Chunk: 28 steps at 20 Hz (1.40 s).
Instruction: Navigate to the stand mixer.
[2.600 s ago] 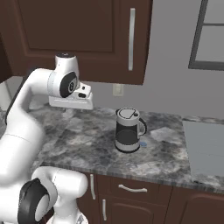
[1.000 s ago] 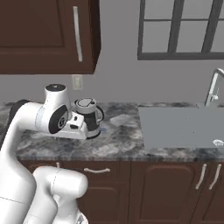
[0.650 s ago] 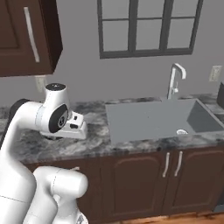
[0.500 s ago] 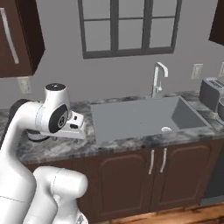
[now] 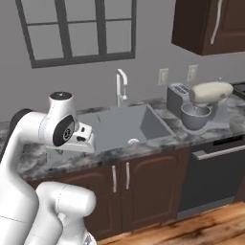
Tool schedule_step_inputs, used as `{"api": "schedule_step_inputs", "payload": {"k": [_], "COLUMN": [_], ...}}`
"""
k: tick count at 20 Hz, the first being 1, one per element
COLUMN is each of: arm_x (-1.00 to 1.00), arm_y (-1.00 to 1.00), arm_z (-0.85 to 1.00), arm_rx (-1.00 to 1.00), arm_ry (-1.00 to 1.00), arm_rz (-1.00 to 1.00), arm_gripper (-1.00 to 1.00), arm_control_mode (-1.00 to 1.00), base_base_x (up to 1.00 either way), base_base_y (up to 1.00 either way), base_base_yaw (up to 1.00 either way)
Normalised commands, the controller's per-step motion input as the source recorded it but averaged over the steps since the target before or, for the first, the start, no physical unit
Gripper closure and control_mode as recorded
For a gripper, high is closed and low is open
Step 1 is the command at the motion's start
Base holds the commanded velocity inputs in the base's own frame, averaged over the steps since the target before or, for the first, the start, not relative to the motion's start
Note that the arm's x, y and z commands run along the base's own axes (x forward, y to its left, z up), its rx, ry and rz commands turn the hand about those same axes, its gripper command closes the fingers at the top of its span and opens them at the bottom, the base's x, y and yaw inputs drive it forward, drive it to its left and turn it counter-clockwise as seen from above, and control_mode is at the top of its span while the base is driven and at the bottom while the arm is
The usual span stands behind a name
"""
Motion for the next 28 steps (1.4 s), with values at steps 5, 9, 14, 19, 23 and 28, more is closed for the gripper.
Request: {"api": "schedule_step_inputs", "payload": {"k": [5,9,14,19,23,28], "arm_x": [0.0,0.0,0.0,0.0,0.0,0.0], "arm_y": [0.0,0.0,0.0,0.0,0.0,0.0], "arm_z": [0.0,0.0,0.0,0.0,0.0,0.0], "arm_rx": [0.0,0.0,0.0,0.0,0.0,0.0], "arm_ry": [0.0,0.0,0.0,0.0,0.0,0.0], "arm_rz": [0.0,0.0,0.0,0.0,0.0,0.0], "arm_gripper": [-1.0,-1.0,-1.0,-1.0,-1.0,-1.0], "arm_control_mode": [1.0,1.0,1.0,1.0,1.0,1.0], "base_base_x": [0.47,0.36,0.32,0.24,0.2,0.27], "base_base_y": [-1.0,-1.0,-1.0,-1.0,-0.9,-0.56], "base_base_yaw": [-0.04,0.0,0.0,0.0,0.04,0.15]}}
